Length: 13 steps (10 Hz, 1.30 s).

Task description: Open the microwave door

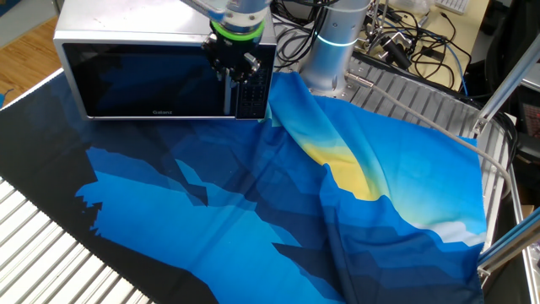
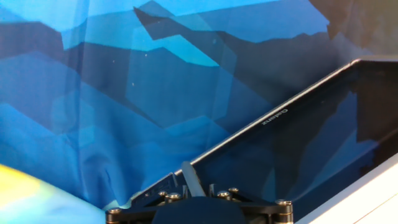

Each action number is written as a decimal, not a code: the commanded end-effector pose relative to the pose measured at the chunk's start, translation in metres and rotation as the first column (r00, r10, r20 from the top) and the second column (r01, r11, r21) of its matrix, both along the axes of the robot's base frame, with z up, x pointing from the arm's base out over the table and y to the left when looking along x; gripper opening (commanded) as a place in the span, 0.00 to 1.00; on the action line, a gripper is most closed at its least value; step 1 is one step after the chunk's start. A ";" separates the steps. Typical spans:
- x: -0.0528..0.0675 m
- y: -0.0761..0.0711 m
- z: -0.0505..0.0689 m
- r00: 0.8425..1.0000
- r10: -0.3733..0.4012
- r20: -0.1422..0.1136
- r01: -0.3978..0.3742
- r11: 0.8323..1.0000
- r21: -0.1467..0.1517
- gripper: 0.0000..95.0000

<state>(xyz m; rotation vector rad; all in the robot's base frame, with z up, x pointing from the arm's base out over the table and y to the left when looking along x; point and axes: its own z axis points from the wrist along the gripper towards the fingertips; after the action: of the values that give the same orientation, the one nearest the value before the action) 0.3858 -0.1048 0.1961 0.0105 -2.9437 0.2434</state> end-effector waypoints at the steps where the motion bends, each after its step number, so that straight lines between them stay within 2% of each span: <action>1: 0.002 0.004 -0.001 0.918 -0.397 -0.014 0.395 0.910 0.129 0.00; 2: 0.001 0.005 -0.001 0.859 -0.511 -0.034 0.509 0.845 0.166 0.00; 3: -0.002 0.007 0.001 0.789 -0.612 -0.045 0.611 0.776 0.158 0.00; 5: -0.003 0.010 0.001 0.651 -0.758 -0.054 0.754 0.636 0.162 0.00; 6: -0.003 0.012 0.001 0.537 -0.842 -0.057 0.835 0.522 0.173 0.00; 8: 0.000 0.015 0.001 0.362 -0.929 -0.076 0.924 0.346 0.163 0.00; 9: 0.001 0.015 0.001 0.290 -0.955 -0.064 0.946 0.276 0.167 0.00; 10: 0.001 0.015 0.001 0.224 -0.974 -0.045 0.962 0.214 0.171 0.00; 11: 0.001 0.016 0.001 0.109 -0.994 -0.017 0.981 0.105 0.163 0.00; 12: 0.004 0.017 0.002 0.032 -0.999 -0.007 0.986 0.030 0.161 0.00; 13: 0.008 0.019 0.003 -0.083 -0.997 -0.002 0.983 -0.082 0.167 0.00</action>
<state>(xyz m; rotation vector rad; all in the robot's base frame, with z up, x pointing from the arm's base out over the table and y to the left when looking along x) 0.3881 -0.0907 0.1980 -1.7231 -2.4100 -0.1749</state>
